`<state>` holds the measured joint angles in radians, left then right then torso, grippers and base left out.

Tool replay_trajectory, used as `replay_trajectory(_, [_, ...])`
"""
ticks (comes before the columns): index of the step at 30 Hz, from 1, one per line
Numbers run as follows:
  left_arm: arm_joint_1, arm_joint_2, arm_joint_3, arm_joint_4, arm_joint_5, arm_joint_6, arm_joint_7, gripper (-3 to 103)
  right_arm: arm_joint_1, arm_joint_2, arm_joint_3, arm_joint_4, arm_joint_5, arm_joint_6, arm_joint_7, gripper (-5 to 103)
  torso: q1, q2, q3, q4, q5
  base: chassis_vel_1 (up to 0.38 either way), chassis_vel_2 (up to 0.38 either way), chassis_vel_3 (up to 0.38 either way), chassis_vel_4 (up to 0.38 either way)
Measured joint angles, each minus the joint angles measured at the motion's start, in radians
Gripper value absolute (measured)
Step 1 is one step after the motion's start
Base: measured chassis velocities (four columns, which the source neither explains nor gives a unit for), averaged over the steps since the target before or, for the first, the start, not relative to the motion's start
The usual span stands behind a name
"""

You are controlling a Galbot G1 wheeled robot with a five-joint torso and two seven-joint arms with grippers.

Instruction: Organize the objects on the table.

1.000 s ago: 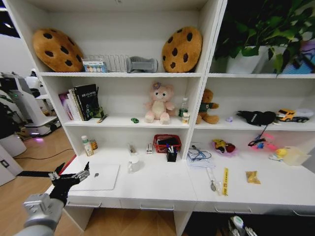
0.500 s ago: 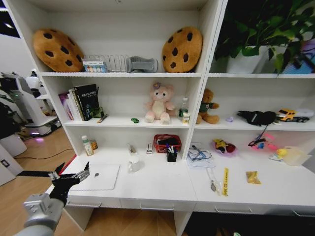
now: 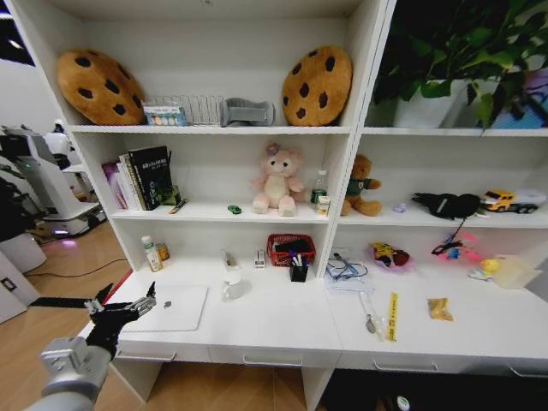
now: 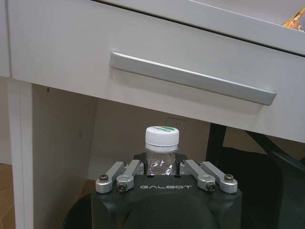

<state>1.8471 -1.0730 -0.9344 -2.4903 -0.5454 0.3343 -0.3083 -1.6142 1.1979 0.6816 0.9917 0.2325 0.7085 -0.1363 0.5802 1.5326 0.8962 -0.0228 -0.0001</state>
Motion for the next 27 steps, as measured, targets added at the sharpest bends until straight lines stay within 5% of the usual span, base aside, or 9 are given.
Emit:
replay_trajectory(9, [0.0,0.0,0.0,0.0,0.0,0.0,0.0,100,0.074,-0.007,-0.014,-0.1,-0.016,0.016,-0.044,27,0.0,0.0,0.0,0.0,0.0003,-0.131,-0.137,0.125,0.14])
replay_trajectory(27, [0.0,0.0,0.0,0.0,0.0,0.0,0.0,100,0.502,0.061,0.007,-0.558,-0.289,0.024,-0.081,27,0.0,0.0,0.0,0.0006,0.0001,0.015,0.006,-0.004,-0.009])
